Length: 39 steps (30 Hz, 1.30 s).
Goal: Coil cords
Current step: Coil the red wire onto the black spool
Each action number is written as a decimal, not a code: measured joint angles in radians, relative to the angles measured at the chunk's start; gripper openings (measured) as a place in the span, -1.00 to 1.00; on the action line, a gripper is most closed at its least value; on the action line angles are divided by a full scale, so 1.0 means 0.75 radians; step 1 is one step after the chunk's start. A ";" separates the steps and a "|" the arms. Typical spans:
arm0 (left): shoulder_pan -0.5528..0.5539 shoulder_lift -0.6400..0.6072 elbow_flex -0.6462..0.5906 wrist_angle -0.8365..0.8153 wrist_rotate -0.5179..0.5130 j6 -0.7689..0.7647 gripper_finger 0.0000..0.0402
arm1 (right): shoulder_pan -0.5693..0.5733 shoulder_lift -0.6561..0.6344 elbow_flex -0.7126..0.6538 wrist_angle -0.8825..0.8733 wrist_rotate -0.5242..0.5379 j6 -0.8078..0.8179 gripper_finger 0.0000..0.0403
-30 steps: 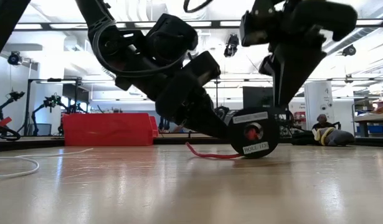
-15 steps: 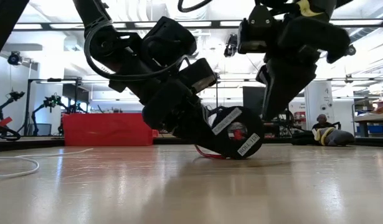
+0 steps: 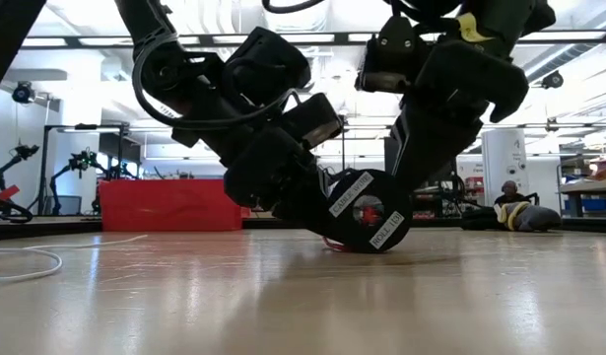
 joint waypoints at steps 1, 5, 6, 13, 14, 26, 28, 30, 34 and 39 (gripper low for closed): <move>-0.001 0.000 0.000 0.000 0.000 0.000 -1.00 | 0.000 0.001 0.001 -0.004 0.000 -0.006 -0.86; -0.002 0.000 0.000 0.001 -0.004 0.000 -1.00 | -0.001 -0.005 0.001 -0.031 0.004 -0.019 -0.97; -0.002 0.000 0.001 0.002 -0.006 0.003 -0.99 | -0.001 -0.005 0.004 -0.047 0.004 -0.016 -0.97; 0.000 -0.068 0.003 -0.162 -0.194 0.089 -0.84 | -0.005 -0.004 0.052 -0.204 -0.001 -0.009 -0.99; 0.001 -0.086 0.003 -0.181 -0.234 0.100 -0.81 | -0.004 -0.004 0.059 -0.225 -0.001 -0.011 -0.99; 0.001 -0.123 0.003 0.088 -0.020 0.023 -0.61 | -0.004 -0.006 0.082 -0.294 -0.012 -0.009 -1.00; 0.001 -0.103 0.003 0.130 -0.009 0.004 -0.61 | -0.004 -0.006 0.082 -0.296 -0.011 -0.002 -1.00; 0.001 -0.089 0.003 0.147 -0.004 -0.006 -0.62 | -0.004 -0.006 0.082 -0.296 -0.012 0.004 -1.00; 0.001 -0.055 0.003 0.179 -0.004 -0.026 -0.62 | -0.004 -0.006 0.082 -0.299 -0.012 0.004 -1.00; 0.007 -0.020 0.006 0.205 -0.007 -0.043 -0.72 | -0.003 -0.007 0.082 -0.301 -0.015 0.002 -1.00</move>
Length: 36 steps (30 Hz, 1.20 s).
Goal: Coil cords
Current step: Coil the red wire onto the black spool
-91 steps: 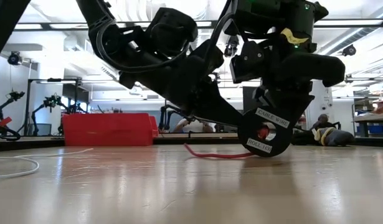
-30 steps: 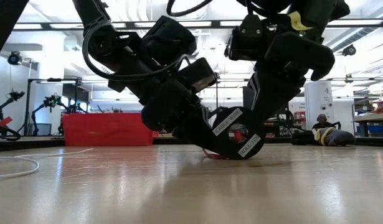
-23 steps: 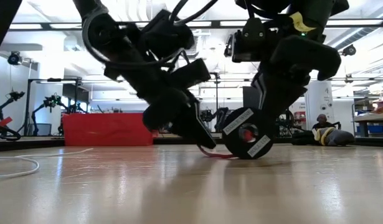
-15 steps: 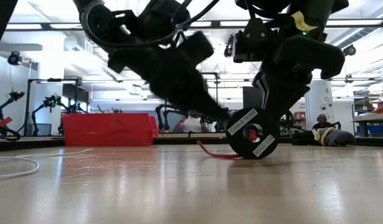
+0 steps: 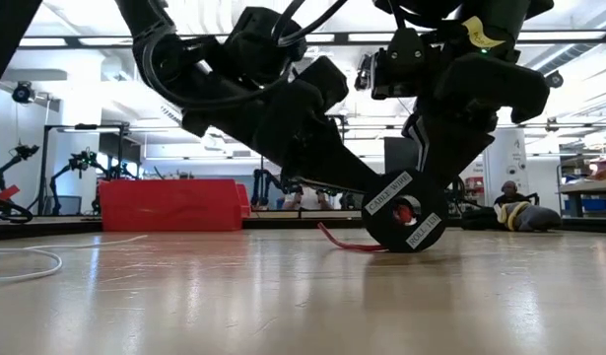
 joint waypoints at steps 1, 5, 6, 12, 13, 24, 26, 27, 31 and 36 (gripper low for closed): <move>0.001 0.004 0.000 -0.005 -0.001 0.000 -0.78 | 0.000 0.000 0.000 0.004 0.001 -0.001 -1.00; 0.005 0.008 -0.001 -0.009 -0.001 0.000 -0.97 | -0.001 0.000 0.001 0.007 0.004 -0.008 -1.00; 0.006 0.008 -0.001 -0.010 0.000 0.000 -0.96 | 0.000 0.000 0.001 0.007 0.005 -0.009 -1.00; 0.007 0.008 -0.001 -0.033 -0.002 0.018 -0.99 | 0.000 -0.007 0.023 -0.014 -0.028 -0.017 -0.92; 0.007 0.008 -0.001 -0.038 -0.002 0.021 -0.99 | 0.002 -0.007 0.034 -0.026 -0.029 -0.018 -0.90; 0.018 0.008 -0.001 -0.070 -0.003 0.122 -1.00 | 0.003 -0.013 0.098 -0.131 -0.031 -0.031 -0.72; 0.023 0.014 -0.001 -0.074 -0.003 0.166 -1.00 | 0.003 -0.013 0.088 -0.131 -0.027 -0.027 -0.70; 0.026 0.018 -0.001 -0.072 -0.003 0.192 -1.00 | 0.003 -0.013 0.083 -0.133 -0.025 -0.023 -0.68; 0.040 0.059 0.000 -0.062 0.049 0.243 -1.00 | 0.003 -0.013 0.060 -0.131 -0.021 0.001 -0.64; 0.045 0.097 -0.003 -0.040 0.061 0.243 -1.00 | 0.003 -0.013 0.034 -0.095 -0.021 0.012 -0.63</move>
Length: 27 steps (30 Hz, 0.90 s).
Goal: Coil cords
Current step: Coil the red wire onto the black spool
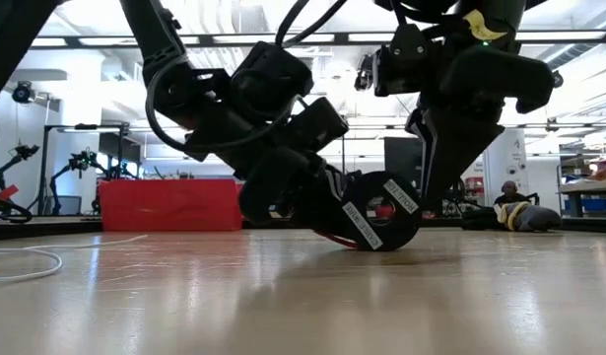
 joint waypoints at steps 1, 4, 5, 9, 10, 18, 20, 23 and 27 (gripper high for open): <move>0.000 0.001 0.000 0.001 0.000 0.000 -1.00 | 0.000 0.000 -0.003 0.014 0.000 -0.001 -0.65; 0.000 0.001 0.000 0.001 0.002 -0.001 -1.00 | 0.000 0.000 -0.008 0.051 0.001 -0.014 -0.69; 0.000 0.001 0.000 0.001 0.003 -0.001 -1.00 | -0.001 0.000 -0.008 0.058 0.004 -0.025 -0.70; 0.000 0.001 0.000 0.005 0.003 -0.001 -1.00 | -0.001 0.000 -0.009 0.089 0.068 -0.035 -0.75; 0.000 0.002 0.000 0.006 0.003 -0.001 -1.00 | -0.001 0.000 -0.009 0.087 0.072 -0.036 -0.76; -0.001 0.002 -0.001 0.008 0.003 -0.001 -1.00 | -0.016 0.000 -0.010 0.159 0.071 -0.066 -0.84; -0.001 0.002 -0.001 0.012 0.003 -0.001 -1.00 | -0.019 0.000 -0.011 0.169 0.072 -0.080 -0.90; -0.001 0.003 -0.002 0.016 0.003 -0.002 -1.00 | -0.024 0.007 -0.011 0.173 0.073 -0.095 -0.98; -0.001 0.001 -0.002 0.017 -0.005 -0.006 -1.00 | -0.026 0.007 -0.018 0.174 0.066 -0.094 -0.99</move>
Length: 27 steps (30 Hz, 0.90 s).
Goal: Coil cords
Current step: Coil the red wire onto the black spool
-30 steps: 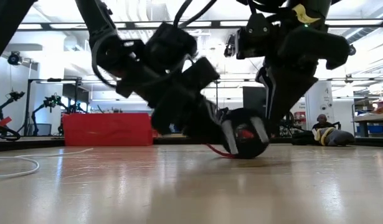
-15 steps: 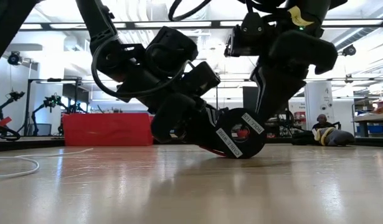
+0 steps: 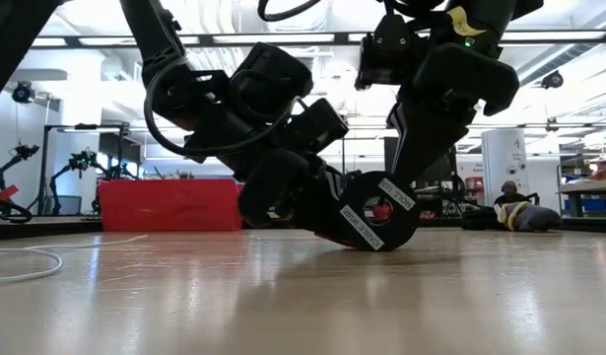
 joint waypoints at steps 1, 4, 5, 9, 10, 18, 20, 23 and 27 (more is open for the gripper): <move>-0.001 -0.006 0.000 -0.009 -0.015 -0.003 -1.00 | 0.000 0.000 0.000 -0.004 0.000 0.001 -0.99; -0.002 -0.035 0.000 -0.054 -0.072 0.002 -0.99 | -0.001 -0.001 0.002 -0.035 0.005 0.001 -0.99; -0.002 -0.045 -0.001 -0.068 -0.092 0.011 -0.97 | -0.002 -0.001 0.002 -0.048 0.005 0.002 -0.99; -0.001 -0.092 0.000 -0.151 -0.130 0.043 -0.88 | -0.001 0.001 0.002 -0.082 -0.003 0.008 -1.00; 0.000 -0.103 0.000 -0.176 -0.135 0.049 -0.86 | -0.001 0.001 0.001 -0.095 -0.006 0.013 -1.00; 0.004 -0.140 0.000 -0.299 -0.146 0.051 -0.76 | -0.001 0.001 0.001 -0.113 -0.017 0.014 -1.00; 0.004 -0.140 0.000 -0.314 -0.142 0.043 -0.76 | -0.001 0.001 0.003 -0.113 -0.016 0.014 -1.00; 0.004 -0.141 0.000 -0.332 -0.134 0.037 -0.77 | -0.001 0.001 0.003 -0.113 -0.015 0.014 -1.00; 0.004 -0.142 0.002 -0.363 -0.133 0.035 -0.81 | -0.001 0.001 0.003 -0.113 -0.014 0.014 -1.00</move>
